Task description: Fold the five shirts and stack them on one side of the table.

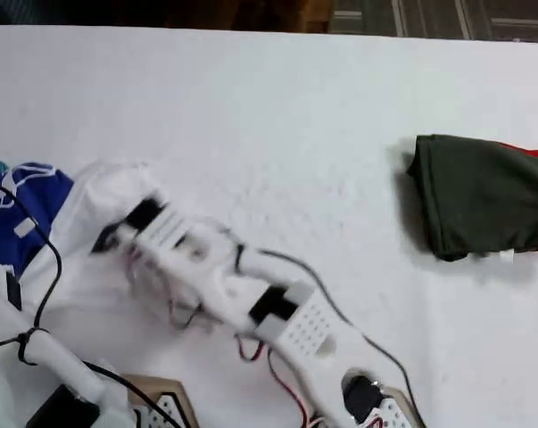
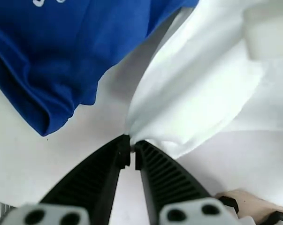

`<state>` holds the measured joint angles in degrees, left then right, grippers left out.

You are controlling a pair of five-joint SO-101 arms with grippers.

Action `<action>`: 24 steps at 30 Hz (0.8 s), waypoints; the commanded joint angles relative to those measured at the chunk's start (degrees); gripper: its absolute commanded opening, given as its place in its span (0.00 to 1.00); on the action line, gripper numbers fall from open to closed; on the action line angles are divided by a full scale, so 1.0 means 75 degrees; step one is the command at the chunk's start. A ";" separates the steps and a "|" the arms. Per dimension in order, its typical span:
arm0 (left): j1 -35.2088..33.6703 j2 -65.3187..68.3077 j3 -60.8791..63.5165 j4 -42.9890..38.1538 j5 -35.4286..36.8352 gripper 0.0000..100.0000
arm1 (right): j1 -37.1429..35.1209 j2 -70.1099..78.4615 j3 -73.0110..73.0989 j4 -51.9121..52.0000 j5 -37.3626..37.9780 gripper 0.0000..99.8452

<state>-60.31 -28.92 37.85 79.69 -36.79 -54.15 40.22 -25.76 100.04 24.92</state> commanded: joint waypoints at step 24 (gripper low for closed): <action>-0.0047 -0.0117 -0.0076 -0.0070 -0.0012 0.03 | 0.6441 -0.0029 -0.3434 0.0217 -0.0082 0.02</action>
<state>-60.40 -28.92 37.85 79.69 -36.79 -6.86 41.80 -51.60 100.22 24.84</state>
